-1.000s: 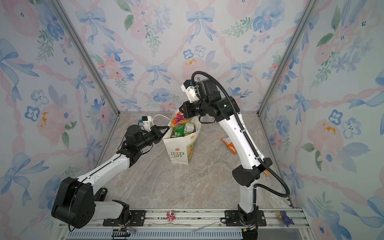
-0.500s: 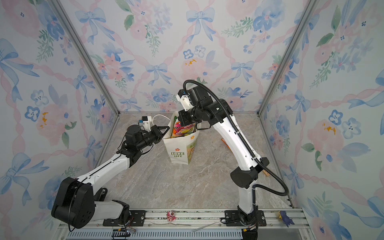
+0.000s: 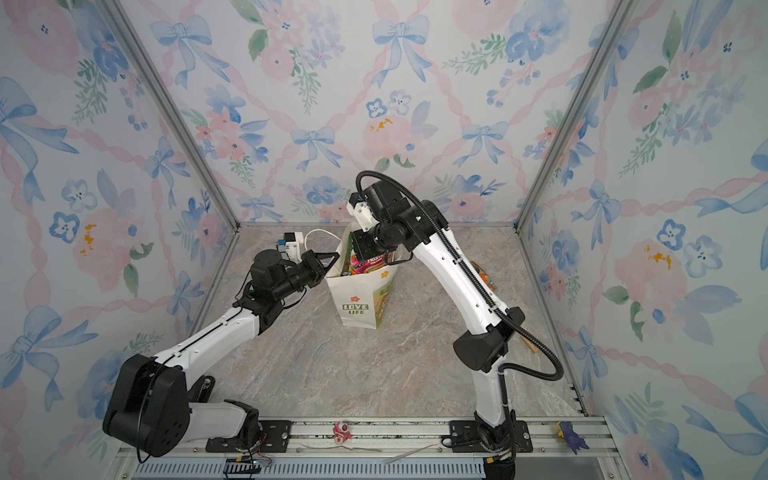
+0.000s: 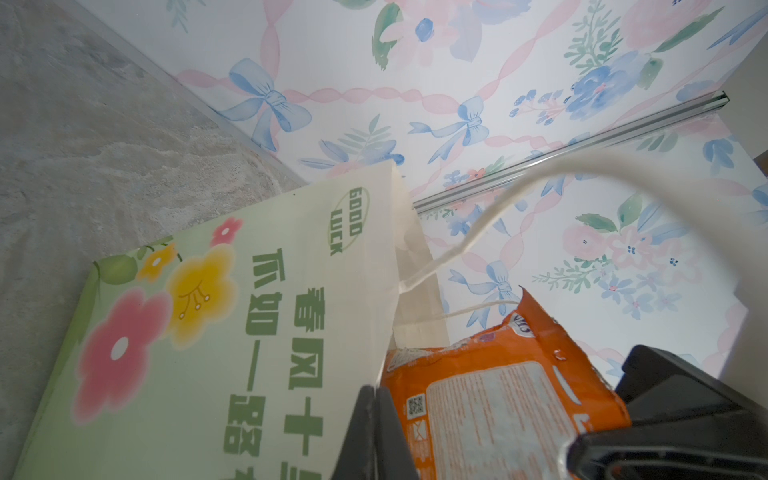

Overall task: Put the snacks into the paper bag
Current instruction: 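Lower the orange packet into the bag with the right gripper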

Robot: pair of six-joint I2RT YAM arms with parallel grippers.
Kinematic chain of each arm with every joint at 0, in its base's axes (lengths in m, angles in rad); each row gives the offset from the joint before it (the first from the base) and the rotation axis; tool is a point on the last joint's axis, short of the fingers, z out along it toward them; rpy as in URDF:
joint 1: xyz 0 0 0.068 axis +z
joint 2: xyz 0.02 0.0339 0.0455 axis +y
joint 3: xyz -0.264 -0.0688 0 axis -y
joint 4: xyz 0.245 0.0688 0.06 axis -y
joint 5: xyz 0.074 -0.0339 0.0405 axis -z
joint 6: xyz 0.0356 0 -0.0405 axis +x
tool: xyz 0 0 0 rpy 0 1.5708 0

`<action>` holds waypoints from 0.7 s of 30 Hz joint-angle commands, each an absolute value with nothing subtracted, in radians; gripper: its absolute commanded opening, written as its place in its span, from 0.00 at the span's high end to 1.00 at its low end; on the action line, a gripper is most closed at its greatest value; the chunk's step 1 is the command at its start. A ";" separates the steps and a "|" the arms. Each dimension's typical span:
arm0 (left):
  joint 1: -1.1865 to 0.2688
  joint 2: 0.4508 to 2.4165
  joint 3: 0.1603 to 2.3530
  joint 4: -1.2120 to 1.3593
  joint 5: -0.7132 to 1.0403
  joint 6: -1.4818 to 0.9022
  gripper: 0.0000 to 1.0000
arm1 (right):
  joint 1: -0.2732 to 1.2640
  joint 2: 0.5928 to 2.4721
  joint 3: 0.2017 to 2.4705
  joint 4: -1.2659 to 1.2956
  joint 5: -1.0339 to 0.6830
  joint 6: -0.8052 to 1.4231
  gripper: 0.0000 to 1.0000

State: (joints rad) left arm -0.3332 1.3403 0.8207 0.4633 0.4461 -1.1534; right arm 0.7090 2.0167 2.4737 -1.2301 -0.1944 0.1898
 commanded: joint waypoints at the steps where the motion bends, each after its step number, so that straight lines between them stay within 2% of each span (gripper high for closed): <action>1: -0.338 1.331 0.811 0.468 0.466 -1.154 1.00 | 0.719 2.040 2.507 -1.223 -0.204 0.182 1.00; 21: -0.339 1.330 0.807 0.467 0.465 -1.154 1.00 | 0.703 2.173 2.547 -1.113 -0.186 0.196 0.99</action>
State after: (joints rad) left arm -0.3332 1.3403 0.8207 0.4629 0.4461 -1.1534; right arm 0.7078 2.1563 2.5191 -1.1458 -0.2001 0.1909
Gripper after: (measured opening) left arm 0.048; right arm 0.047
